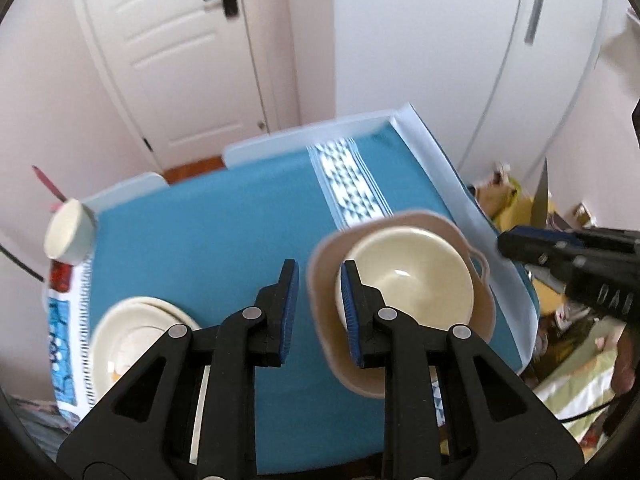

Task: Organize plates and bowls
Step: 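Open both grippers and move them toward the white bowl, then grasp the rim of the white bowl with both grippers, then carry the white bowl with both grippers and lower it into the cream bowl, then grasp the rim of the nested bowl stack with both grippers, then carry the nested bowls with both grippers and lower them onto the plate stack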

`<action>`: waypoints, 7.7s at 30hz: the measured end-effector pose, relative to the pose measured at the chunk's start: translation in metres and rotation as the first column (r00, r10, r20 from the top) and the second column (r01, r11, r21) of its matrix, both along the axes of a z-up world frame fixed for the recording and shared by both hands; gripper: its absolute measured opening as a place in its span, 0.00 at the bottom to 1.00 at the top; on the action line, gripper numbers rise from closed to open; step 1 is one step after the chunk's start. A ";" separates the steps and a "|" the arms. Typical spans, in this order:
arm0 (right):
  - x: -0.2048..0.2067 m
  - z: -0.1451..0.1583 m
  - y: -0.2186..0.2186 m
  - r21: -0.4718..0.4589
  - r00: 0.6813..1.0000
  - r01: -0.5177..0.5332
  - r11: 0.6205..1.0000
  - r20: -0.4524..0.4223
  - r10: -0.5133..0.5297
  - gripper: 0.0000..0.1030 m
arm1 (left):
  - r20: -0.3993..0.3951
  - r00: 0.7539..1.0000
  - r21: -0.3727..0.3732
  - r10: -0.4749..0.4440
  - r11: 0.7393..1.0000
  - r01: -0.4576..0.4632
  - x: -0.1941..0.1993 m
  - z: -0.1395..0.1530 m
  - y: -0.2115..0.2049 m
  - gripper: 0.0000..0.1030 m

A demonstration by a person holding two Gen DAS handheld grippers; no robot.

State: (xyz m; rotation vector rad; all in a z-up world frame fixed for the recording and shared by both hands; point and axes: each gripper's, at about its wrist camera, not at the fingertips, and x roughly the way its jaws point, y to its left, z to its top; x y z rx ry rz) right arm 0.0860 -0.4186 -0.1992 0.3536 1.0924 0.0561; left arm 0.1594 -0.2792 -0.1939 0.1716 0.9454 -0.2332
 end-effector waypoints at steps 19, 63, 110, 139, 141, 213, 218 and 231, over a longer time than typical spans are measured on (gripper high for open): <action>0.071 0.098 0.121 -0.082 0.868 -0.366 0.927 0.328 0.372 0.99 | 0.170 0.897 -0.146 0.408 0.911 -0.386 -0.034 0.088 0.182 1.00; 0.343 -0.119 0.420 0.170 0.829 -0.512 0.842 -0.156 0.536 0.12 | -0.388 0.765 -0.355 0.514 0.682 -0.639 0.181 -0.134 0.473 0.23; 0.021 0.038 0.038 0.005 0.996 -0.078 0.997 0.043 0.078 0.12 | -0.198 0.978 -0.338 0.058 0.933 -0.124 0.006 -0.001 0.034 0.23; 0.011 -0.049 0.020 -0.044 0.986 -0.085 0.995 -0.144 0.078 0.12 | -0.311 0.950 0.016 -0.017 1.000 0.023 0.031 -0.071 -0.028 0.23; 0.012 -0.048 0.020 -0.053 0.986 -0.091 0.994 -0.148 0.082 0.12 | -0.305 0.952 0.045 -0.017 0.998 0.032 0.030 -0.072 -0.031 0.23; -0.014 -0.073 0.020 -0.217 0.950 -0.186 0.958 -0.287 0.120 0.65 | -0.345 0.934 -0.003 -0.095 0.995 0.100 0.008 -0.104 0.014 0.74; -0.004 -0.086 0.020 -0.211 0.941 -0.222 0.952 -0.300 0.153 0.51 | -0.367 0.926 -0.003 -0.088 0.996 0.093 0.016 -0.116 0.012 0.56; 0.007 -0.104 0.022 -0.117 0.939 -0.261 0.958 -0.261 0.224 0.19 | -0.354 0.928 -0.056 -0.112 0.994 0.099 0.018 -0.129 -0.001 0.10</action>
